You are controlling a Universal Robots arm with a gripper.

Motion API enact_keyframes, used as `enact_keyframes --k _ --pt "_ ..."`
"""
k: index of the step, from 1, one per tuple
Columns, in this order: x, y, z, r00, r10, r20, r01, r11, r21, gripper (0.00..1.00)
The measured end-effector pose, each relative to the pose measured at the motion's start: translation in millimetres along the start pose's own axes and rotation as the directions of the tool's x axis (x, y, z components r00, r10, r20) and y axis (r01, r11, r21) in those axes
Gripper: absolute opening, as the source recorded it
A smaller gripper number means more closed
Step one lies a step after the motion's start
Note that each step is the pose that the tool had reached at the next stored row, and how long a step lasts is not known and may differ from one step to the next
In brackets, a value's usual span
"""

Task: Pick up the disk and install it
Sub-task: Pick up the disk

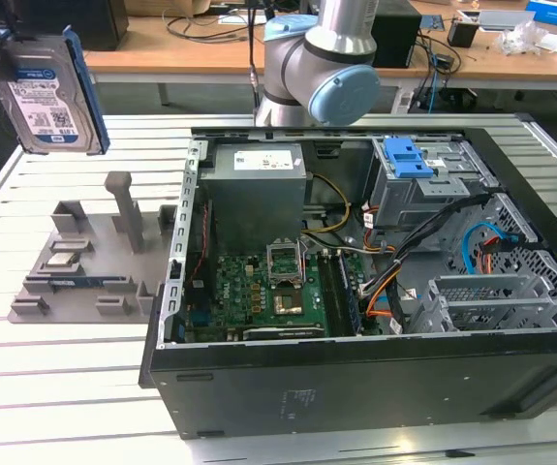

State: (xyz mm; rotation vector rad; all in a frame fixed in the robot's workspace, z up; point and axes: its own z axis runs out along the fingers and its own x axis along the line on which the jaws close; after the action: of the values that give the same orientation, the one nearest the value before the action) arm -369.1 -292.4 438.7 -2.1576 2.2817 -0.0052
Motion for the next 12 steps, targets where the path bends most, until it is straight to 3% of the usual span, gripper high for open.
enact_keyframes --k 12 --pt "0.1 -0.1 -34.2 1.0 0.0 -0.0001 0.0 1.0 0.0 0.37"
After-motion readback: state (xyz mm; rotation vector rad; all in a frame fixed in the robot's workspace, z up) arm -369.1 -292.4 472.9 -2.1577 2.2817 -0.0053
